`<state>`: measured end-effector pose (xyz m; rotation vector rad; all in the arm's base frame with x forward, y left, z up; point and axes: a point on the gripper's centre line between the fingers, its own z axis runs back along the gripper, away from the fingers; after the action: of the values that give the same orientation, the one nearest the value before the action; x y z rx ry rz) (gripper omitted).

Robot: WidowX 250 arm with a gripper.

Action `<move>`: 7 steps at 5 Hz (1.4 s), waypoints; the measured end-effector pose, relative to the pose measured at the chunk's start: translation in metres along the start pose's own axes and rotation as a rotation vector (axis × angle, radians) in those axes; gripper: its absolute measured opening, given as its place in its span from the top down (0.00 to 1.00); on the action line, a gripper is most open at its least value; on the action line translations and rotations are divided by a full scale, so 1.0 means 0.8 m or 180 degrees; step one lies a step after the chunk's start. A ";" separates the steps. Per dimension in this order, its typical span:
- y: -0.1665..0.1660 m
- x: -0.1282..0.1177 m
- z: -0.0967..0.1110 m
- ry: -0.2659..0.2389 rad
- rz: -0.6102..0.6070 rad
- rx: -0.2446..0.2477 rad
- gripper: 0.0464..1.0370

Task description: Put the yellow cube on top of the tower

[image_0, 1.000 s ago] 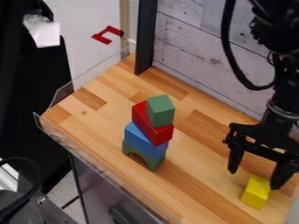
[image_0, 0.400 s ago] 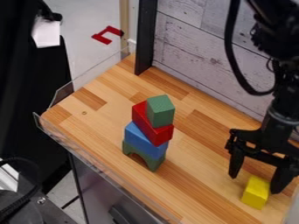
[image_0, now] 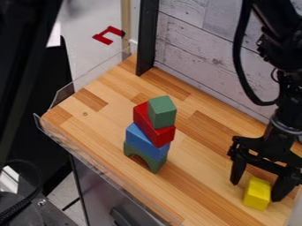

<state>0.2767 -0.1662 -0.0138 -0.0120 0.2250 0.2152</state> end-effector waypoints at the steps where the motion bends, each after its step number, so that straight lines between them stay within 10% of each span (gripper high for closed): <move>1: -0.002 0.002 -0.003 -0.0018 0.0040 -0.0035 0.36; 4: 0.009 -0.004 0.015 -0.0151 0.0155 -0.0008 0.49; 5: 0.024 -0.007 0.081 -0.0582 0.0167 -0.0150 0.49; 7: 0.063 -0.007 0.130 -0.0890 0.0366 -0.0267 0.49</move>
<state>0.2833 -0.1143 0.0897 -0.0519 -0.0623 0.3377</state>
